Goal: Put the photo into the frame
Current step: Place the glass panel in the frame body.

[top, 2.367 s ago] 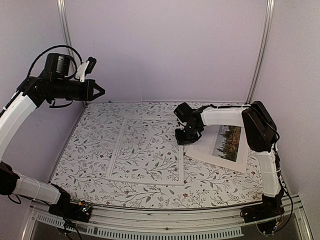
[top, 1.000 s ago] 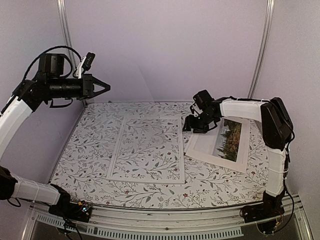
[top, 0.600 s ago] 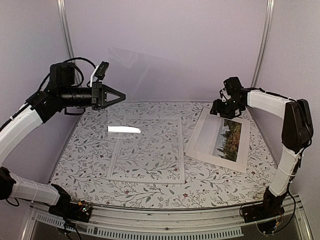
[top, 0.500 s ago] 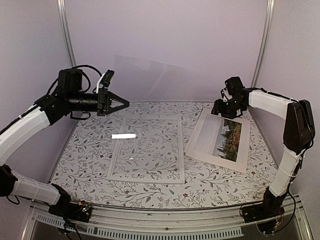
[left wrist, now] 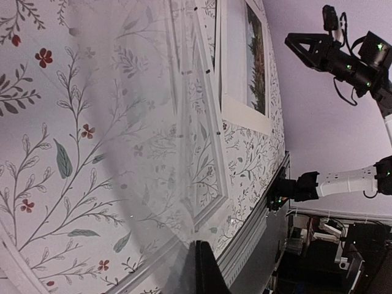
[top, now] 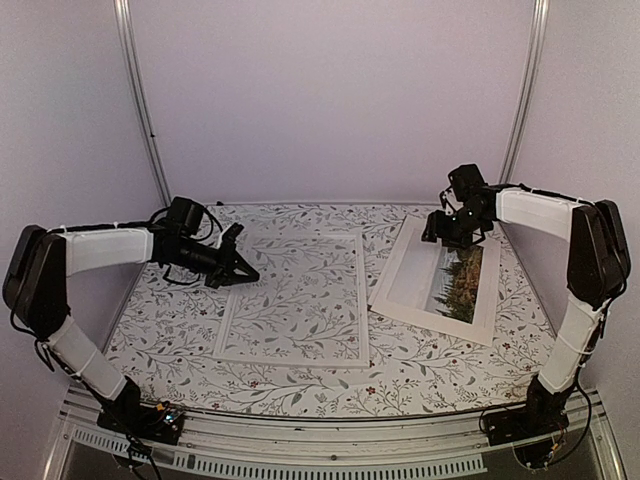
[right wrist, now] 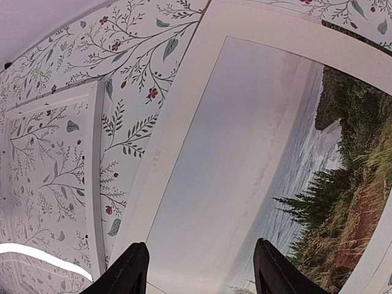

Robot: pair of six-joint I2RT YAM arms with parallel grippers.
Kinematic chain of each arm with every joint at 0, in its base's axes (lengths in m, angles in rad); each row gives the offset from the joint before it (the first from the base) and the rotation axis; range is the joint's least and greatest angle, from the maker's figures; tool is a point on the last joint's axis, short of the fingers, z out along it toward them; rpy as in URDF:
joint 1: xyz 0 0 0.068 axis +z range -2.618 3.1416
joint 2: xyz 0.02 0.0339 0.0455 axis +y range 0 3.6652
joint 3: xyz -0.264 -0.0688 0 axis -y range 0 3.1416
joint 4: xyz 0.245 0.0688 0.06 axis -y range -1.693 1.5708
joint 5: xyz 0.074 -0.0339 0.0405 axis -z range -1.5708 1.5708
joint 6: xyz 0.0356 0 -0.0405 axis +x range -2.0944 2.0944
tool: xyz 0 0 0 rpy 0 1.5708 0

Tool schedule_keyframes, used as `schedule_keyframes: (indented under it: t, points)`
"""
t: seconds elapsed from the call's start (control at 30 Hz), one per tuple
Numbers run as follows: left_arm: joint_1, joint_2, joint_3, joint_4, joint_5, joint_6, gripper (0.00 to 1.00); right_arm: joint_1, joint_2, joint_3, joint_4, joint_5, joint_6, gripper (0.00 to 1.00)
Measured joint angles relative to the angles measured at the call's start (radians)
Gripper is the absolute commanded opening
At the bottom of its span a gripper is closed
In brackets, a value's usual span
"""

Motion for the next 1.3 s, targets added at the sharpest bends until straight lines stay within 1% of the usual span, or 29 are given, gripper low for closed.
schedule_keyframes:
  t: [0.17, 0.37, 0.53, 0.7, 0.93, 1.3]
  points:
    - [0.016, 0.048, 0.009, -0.029, -0.001, 0.063, 0.02, 0.0, 0.0, -0.008, 0.008, -0.012, 0.0, 0.61]
    - [0.016, 0.067, 0.051, -0.126, -0.079, 0.137, 0.01, 0.0, 0.0, -0.011, 0.021, -0.022, -0.002, 0.61]
    - [0.016, 0.067, 0.1, -0.16, -0.126, 0.188, 0.0, 0.0, 0.003, -0.016, 0.029, -0.033, -0.005, 0.61]
    - [0.016, 0.066, 0.109, -0.148, -0.14, 0.218, 0.0, 0.0, 0.021, -0.019, 0.033, -0.042, -0.007, 0.61]
    - [0.015, 0.066, 0.109, -0.075, -0.121, 0.262, 0.0, 0.0, 0.039, -0.023, 0.038, -0.046, -0.013, 0.61]
    - [0.007, 0.066, 0.134, -0.07, -0.084, 0.332, 0.0, 0.0, 0.051, -0.023, 0.039, -0.05, -0.019, 0.61]
